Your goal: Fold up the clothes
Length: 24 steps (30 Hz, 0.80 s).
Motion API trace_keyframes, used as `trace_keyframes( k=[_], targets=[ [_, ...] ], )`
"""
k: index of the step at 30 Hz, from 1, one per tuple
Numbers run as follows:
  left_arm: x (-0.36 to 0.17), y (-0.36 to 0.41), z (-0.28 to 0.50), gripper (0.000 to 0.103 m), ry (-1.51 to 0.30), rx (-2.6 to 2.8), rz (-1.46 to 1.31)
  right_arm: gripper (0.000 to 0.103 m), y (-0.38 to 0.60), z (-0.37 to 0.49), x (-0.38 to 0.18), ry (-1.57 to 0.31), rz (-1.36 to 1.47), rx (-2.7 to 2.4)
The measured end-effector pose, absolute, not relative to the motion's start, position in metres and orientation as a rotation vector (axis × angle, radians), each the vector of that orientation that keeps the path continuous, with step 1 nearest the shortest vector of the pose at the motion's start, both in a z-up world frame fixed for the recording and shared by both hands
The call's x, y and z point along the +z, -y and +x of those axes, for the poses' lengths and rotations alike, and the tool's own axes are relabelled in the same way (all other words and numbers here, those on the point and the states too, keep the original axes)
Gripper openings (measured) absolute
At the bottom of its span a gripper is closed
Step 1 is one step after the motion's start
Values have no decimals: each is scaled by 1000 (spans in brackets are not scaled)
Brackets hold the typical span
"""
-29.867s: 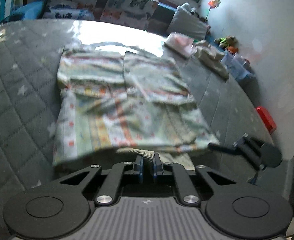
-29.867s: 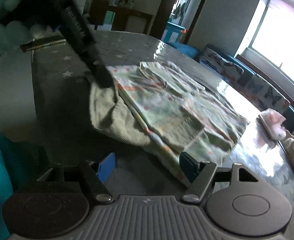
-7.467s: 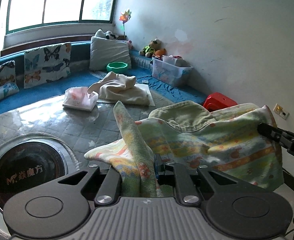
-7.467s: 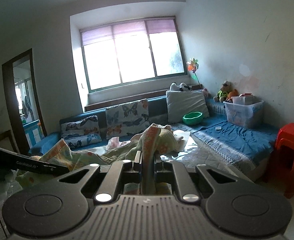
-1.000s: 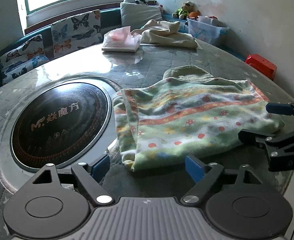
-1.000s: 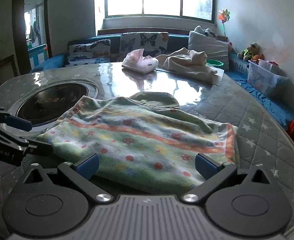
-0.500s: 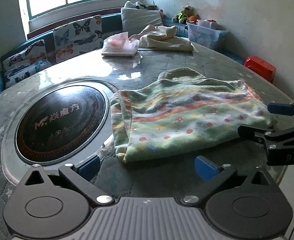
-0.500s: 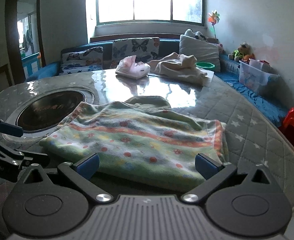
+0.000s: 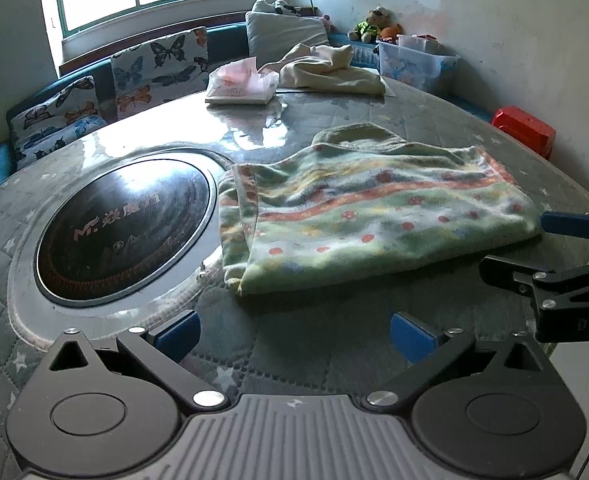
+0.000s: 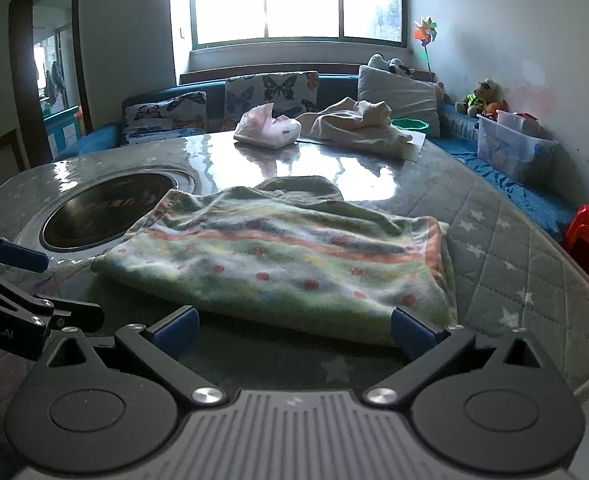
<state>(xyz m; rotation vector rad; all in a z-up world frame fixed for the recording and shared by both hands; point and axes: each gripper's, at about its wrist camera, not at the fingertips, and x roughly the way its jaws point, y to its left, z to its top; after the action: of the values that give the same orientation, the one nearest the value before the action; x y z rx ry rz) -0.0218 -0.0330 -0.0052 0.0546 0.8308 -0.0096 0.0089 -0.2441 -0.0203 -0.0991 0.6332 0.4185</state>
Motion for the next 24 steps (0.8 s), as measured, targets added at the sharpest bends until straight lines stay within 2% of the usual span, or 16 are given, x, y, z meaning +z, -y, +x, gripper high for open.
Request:
trace_keyframes(
  k=[24],
  targets=[
    [-13,29,-45,103,-843,34,30,103,232,-7,-25,-634,-114,456]
  ],
)
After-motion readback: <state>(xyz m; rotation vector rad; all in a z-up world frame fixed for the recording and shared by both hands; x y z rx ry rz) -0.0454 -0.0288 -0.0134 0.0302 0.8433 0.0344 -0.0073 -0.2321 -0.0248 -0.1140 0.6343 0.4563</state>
